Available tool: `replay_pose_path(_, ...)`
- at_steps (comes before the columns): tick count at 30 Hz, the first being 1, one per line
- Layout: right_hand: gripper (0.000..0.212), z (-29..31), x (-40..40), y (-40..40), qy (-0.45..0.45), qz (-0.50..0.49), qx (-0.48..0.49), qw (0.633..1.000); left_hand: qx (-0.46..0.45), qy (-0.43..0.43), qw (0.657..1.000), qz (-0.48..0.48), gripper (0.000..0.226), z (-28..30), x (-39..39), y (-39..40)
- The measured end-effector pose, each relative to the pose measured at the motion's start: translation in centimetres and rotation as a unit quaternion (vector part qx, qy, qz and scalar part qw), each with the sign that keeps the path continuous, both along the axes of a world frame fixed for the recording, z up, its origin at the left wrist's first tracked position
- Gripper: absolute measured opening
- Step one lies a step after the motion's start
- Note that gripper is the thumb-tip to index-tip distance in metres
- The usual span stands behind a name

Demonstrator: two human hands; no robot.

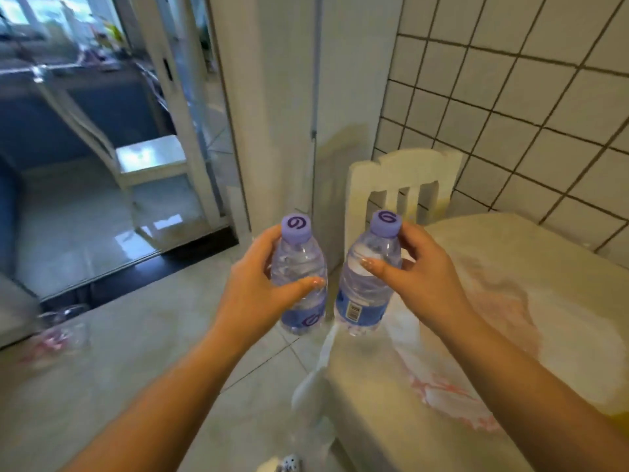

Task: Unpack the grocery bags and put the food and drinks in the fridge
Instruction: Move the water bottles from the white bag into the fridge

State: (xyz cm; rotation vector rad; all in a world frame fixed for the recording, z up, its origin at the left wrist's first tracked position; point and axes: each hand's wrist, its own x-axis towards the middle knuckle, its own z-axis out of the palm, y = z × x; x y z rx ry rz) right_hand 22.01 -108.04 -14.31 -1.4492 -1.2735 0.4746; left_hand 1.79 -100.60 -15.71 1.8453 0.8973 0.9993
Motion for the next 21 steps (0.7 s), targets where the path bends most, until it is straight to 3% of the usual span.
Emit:
replay_pose_path(11,0.044,-0.4,-17.8,13.5,-0.040,0.127,0.001,0.991,-0.008,0.004,0.989,0.148,0.063,-1.1,-18.1,8.9)
replay_pose_path(17,0.044,0.7,-25.4,23.4,-0.007,0.112,0.009,0.994,0.008,0.020,0.991,0.130,0.062,0.6,-26.1,20.0)
replay_pose_path(21,0.043,2.8,-28.1,30.6,0.011,0.048,0.032,0.998,0.028,0.012,0.994,0.104,0.061,3.3,-28.2,28.3)
